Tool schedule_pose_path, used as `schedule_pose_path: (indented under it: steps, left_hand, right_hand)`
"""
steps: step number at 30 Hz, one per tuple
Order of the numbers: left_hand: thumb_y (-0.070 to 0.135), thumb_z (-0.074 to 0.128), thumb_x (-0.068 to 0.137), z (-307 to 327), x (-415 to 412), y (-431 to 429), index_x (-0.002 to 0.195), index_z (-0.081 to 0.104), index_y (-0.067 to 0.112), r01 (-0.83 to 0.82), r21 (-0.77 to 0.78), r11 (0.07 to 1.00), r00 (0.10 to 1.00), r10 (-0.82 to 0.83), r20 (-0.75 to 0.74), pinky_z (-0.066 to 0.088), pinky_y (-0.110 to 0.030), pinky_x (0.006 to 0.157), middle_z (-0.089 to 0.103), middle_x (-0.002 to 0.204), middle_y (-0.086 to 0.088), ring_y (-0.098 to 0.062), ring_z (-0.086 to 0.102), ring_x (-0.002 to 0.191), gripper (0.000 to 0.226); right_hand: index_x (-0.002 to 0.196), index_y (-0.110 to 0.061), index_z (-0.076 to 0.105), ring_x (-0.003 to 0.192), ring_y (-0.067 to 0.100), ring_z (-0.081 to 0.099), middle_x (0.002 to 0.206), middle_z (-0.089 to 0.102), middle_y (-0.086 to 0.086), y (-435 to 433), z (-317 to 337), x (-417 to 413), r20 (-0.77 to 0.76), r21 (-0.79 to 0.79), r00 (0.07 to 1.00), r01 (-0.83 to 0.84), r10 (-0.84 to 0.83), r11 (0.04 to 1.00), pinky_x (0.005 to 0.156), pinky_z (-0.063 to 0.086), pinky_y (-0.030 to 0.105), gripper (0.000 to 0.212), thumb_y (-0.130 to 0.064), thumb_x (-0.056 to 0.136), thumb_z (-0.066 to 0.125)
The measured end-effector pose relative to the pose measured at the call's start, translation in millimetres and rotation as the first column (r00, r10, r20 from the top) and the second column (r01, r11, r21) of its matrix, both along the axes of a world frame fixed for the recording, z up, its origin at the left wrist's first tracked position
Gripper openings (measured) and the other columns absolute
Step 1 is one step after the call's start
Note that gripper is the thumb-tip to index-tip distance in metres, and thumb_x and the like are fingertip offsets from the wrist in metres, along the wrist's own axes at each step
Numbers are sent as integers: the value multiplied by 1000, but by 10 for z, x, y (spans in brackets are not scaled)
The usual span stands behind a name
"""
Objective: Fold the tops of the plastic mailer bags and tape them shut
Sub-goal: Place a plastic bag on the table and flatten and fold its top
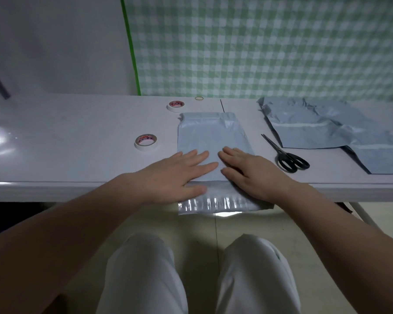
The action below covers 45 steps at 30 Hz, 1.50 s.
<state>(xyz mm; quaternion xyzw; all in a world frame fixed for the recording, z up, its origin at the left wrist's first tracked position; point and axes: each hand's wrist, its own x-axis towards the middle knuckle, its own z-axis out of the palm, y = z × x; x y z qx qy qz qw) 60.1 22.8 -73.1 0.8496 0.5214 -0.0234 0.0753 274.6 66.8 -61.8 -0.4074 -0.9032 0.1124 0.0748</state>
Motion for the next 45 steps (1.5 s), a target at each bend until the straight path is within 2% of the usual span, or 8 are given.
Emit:
schedule_pose_path:
  steps: [7,12,16,21,27,29,35,45]
  left_hand:
    - [59,69,73,-36,-137,-180,147,-17,35,57,42,998,982,-48,-184,-9,-28,112,-21,156,10,-10,-15,144,117]
    - [35,60,91,-90,-118,-281,151,-2,30,2,152,988,993,16,-115,2,-30,118,-5,160,8,-13,-1,147,86]
    - [30,36,101,-136,-112,-299,151,10,30,-67,146,987,996,57,68,5,-30,119,6,159,11,-12,7,147,57]
    - [-6,33,90,-91,-101,-329,149,23,31,-116,107,987,977,95,190,5,-25,117,16,156,14,-7,13,145,70]
    - [44,22,89,-21,-110,-342,137,50,25,-194,31,980,933,175,314,22,-28,115,43,146,6,-10,37,136,58]
    - [59,21,85,-7,-97,-352,107,69,9,-281,84,956,884,224,411,42,-34,94,68,113,-11,-22,60,109,73]
    - [31,41,100,40,15,-239,59,41,15,-582,188,791,703,374,605,28,-34,61,49,62,-1,-26,49,71,44]
    - [27,41,99,-90,205,110,61,30,18,-776,200,599,558,503,660,24,-33,59,38,61,4,-25,43,68,40]
  right_hand:
    - [150,-27,18,143,10,18,157,16,-13,-220,-84,247,55,54,998,-35,33,998,113,19,26,94,-70,75,55]
    - [152,-23,10,144,12,14,159,9,-6,-208,-173,428,202,178,974,-138,102,974,110,7,16,115,-53,65,79]
    - [150,-21,22,142,18,26,156,22,-2,-192,-254,521,137,268,985,-136,102,954,112,17,23,98,-15,71,80]
    - [141,-22,43,132,17,45,145,44,-3,-151,-300,594,-72,197,993,-79,95,977,108,37,30,82,-4,69,76]
    - [110,-17,70,92,14,60,93,65,-17,-205,-189,511,-364,89,929,106,-67,990,86,45,17,45,10,76,60]
    - [93,-22,73,73,10,57,75,61,-19,-190,-187,470,-443,24,882,191,-161,981,66,40,12,29,3,84,60]
    - [61,-19,53,48,-3,46,49,52,-12,-163,-134,269,-670,-232,641,299,-375,926,49,32,13,32,-20,92,56]
    - [57,-12,38,50,14,35,51,41,1,24,-181,12,-602,-81,604,604,-522,793,48,27,28,39,-27,92,50]
